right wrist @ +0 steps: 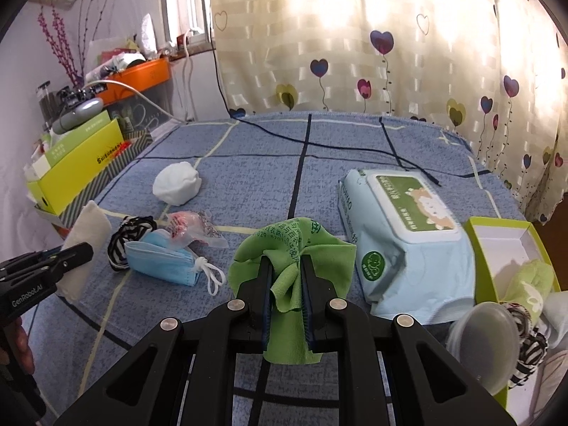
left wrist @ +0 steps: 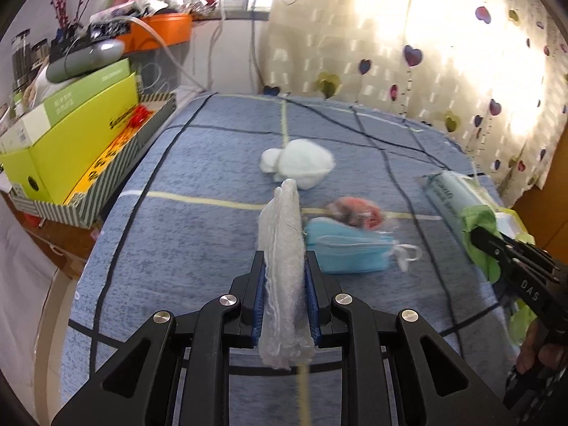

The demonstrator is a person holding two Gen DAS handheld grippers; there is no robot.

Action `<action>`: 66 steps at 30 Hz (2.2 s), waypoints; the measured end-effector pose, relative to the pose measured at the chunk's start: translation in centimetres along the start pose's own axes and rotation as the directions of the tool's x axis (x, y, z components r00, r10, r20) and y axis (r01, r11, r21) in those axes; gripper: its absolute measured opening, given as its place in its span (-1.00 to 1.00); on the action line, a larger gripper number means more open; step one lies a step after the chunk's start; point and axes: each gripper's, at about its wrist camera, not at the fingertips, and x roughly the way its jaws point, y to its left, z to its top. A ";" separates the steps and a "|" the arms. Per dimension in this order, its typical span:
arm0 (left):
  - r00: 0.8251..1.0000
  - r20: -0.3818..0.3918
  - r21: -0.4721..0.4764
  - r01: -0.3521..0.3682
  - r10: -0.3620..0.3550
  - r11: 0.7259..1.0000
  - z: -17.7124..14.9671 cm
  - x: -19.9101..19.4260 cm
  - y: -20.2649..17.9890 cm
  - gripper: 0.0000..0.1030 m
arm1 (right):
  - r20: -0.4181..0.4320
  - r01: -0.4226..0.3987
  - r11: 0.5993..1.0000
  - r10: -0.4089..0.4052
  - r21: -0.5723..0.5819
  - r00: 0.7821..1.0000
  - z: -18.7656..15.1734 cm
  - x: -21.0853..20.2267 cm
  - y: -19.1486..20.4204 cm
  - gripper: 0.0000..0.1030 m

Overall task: Organize soft objects
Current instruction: 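Carry the green cloth and white towel over the white box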

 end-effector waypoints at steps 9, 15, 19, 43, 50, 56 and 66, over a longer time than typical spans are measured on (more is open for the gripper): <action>0.995 0.042 0.073 0.089 -0.092 0.993 1.0 -2.1 -4.6 -0.60 | 0.047 0.023 1.000 -0.023 0.005 0.999 -0.1 -3.4 -1.4 -0.74; 0.986 0.041 0.110 0.158 -0.163 0.981 1.2 -2.7 -7.5 -0.60 | 0.081 0.047 0.999 -0.050 0.027 0.995 -0.2 -5.8 -3.0 -0.74; 0.981 0.038 0.143 0.185 -0.192 0.972 1.2 -2.8 -9.4 -0.60 | 0.095 0.073 0.996 -0.077 0.043 0.993 -0.6 -7.2 -4.2 -0.74; 0.909 -0.065 0.279 0.412 -0.411 0.868 2.0 -1.5 -21.7 -0.60 | 0.116 0.243 0.948 -0.270 0.206 0.956 -4.5 -14.5 -13.9 -0.74; 0.878 -0.121 0.296 0.478 -0.464 0.827 2.3 -0.3 -25.6 -0.60 | 0.091 0.294 0.922 -0.325 0.252 0.942 -6.4 -16.1 -16.8 -0.74; 0.855 -0.165 0.299 0.518 -0.491 0.801 2.6 0.9 -28.2 -0.60 | 0.043 0.319 0.905 -0.343 0.280 0.938 -8.3 -16.1 -19.0 -0.74; 0.831 -0.236 0.316 0.556 -0.504 0.769 3.1 3.4 -32.8 -0.60 | -0.024 0.302 0.907 -0.308 0.295 0.951 -10.5 -14.4 -20.1 -0.74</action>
